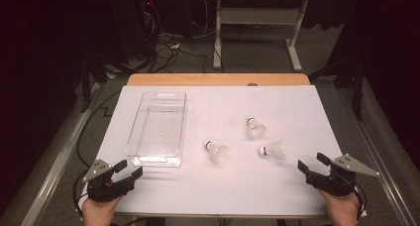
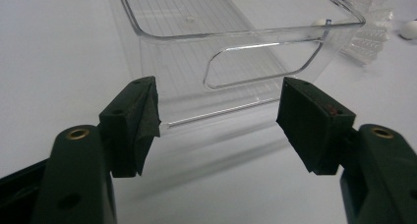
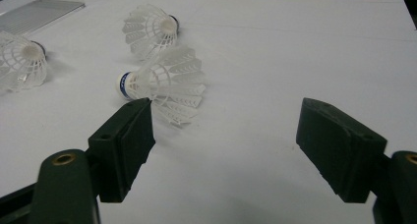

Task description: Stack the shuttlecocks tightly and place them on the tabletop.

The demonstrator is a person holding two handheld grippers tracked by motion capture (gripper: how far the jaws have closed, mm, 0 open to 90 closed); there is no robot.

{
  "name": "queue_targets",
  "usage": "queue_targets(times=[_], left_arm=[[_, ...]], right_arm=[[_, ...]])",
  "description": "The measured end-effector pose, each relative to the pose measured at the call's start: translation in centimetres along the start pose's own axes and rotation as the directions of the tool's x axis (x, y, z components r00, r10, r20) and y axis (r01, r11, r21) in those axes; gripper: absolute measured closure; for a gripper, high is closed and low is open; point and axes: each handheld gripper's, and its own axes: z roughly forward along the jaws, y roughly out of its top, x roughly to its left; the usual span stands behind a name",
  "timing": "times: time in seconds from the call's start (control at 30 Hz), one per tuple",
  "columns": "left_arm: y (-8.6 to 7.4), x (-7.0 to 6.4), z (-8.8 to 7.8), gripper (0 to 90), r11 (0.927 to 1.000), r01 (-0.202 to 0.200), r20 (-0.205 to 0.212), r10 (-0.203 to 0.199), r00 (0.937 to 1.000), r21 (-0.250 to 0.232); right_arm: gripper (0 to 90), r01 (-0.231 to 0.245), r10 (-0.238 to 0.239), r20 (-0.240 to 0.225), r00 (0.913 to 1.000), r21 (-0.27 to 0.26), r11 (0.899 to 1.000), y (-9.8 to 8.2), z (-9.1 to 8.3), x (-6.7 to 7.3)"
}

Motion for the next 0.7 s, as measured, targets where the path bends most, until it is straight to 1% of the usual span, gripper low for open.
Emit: queue_targets(times=[0.1,0.17,0.47,0.53,0.7], left_arm=[[0.03,-0.04,0.02,32.9,1.0000,-0.001,0.002,0.001,1.0000,-0.001],[0.02,-0.05,0.08,32.9,1.0000,-0.002,0.003,0.002,1.0000,0.004],[0.00,-0.12,-0.10,32.8,1.0000,0.000,-0.001,0.000,1.0000,-0.004],[0.00,-0.13,-0.07,32.7,1.0000,0.001,0.001,-0.001,1.0000,-0.001],[0.04,-0.36,-0.05,32.7,1.0000,0.000,0.010,0.000,0.9999,0.002]], right_arm=[[22.4,0.003,-0.003,0.001,1.0000,0.001,1.000,-0.03,0.02,-0.04],[22.1,-0.005,0.005,-0.002,1.0000,0.003,1.000,-0.02,0.02,-0.07],[22.0,0.005,-0.005,0.000,1.0000,0.001,1.000,-0.04,0.04,0.00],[22.0,-0.001,0.001,-0.001,1.0000,0.006,1.000,-0.05,0.04,0.00],[23.0,0.002,-0.002,-0.008,1.0000,0.006,1.000,-0.06,0.06,0.06]])
